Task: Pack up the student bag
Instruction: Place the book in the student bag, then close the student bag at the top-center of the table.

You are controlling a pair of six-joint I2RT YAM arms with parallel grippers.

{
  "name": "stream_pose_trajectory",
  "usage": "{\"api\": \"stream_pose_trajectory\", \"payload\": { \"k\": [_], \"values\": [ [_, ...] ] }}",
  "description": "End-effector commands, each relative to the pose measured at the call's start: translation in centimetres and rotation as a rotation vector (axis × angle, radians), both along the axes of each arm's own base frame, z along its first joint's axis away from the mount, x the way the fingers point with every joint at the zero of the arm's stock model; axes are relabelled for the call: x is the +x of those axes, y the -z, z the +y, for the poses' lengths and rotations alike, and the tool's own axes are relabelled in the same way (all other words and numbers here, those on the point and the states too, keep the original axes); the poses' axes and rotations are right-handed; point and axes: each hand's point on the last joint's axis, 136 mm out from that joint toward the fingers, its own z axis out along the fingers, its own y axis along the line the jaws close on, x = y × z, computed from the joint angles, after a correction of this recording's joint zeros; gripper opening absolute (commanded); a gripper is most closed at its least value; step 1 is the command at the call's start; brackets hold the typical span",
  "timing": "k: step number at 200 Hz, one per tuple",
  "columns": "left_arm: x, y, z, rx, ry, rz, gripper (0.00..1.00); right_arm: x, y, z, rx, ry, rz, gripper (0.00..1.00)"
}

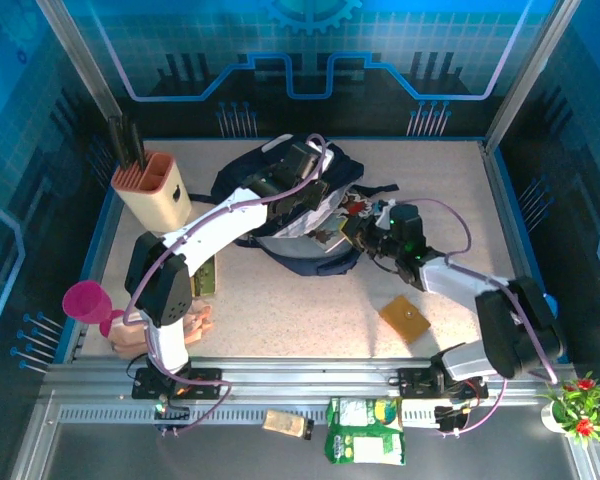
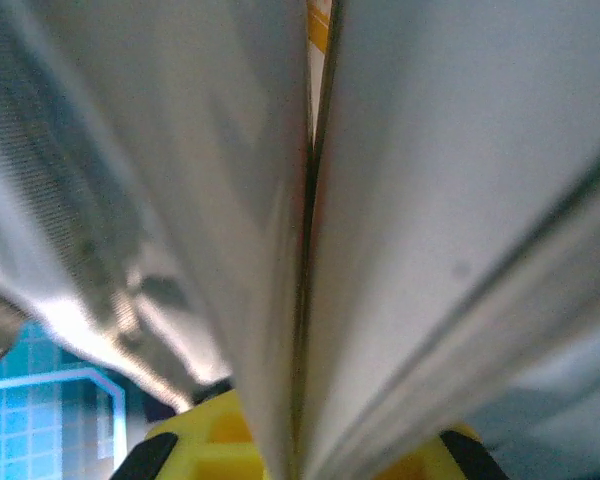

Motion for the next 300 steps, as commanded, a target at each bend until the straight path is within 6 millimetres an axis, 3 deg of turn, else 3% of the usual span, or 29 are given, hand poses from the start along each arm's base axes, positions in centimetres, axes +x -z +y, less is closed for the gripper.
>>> {"api": "stream_pose_trajectory", "payload": {
  "k": [1,24,47,64,104,131,154,168,199,241,270,300],
  "values": [
    [0.0,-8.1,-1.2,-0.163,0.02,-0.159,0.0,2.8,-0.7,1.7,0.028,0.025,-0.048,0.0],
    [0.0,-8.5,-0.9,-0.171,0.009,-0.166,0.0,5.2,1.4,3.6,0.043,0.039,-0.006,0.0],
    [-0.2,-9.0,-0.8,-0.185,0.005,-0.169,0.0,6.7,5.3,4.7,0.017,0.09,0.09,0.0],
    [-0.2,-9.2,-0.5,-0.191,-0.002,-0.167,0.0,8.3,6.1,5.7,0.018,0.103,0.113,0.0],
    [-0.1,-9.4,0.0,-0.207,-0.015,-0.162,0.0,9.9,6.4,7.2,-0.015,0.074,0.089,0.06],
    [0.2,-8.9,0.3,-0.226,-0.029,-0.145,0.0,10.4,6.1,8.7,0.02,0.015,0.08,0.21],
    [0.4,-8.5,0.7,-0.242,-0.044,-0.13,0.0,10.0,5.4,8.5,0.032,0.004,0.07,0.36],
    [0.6,-8.2,1.0,-0.246,-0.053,-0.12,0.0,9.5,4.8,7.6,0.024,0.013,0.059,0.44],
    [0.5,-7.1,1.1,-0.252,-0.029,-0.086,0.0,7.2,1.6,4.5,0.05,0.024,-0.025,0.56],
    [-0.2,-4.2,0.1,-0.252,0.033,-0.009,0.0,2.8,1.1,-1.4,0.004,0.074,-0.06,0.64],
    [-0.9,-1.5,0.5,-0.257,0.009,0.059,0.19,0.6,1.6,-6.6,-0.171,0.193,-0.042,0.69],
    [-2.5,1.0,2.4,-0.242,-0.08,0.15,0.41,-1.3,1.2,-10.7,-0.398,0.277,-0.051,0.76]
  ]
}}
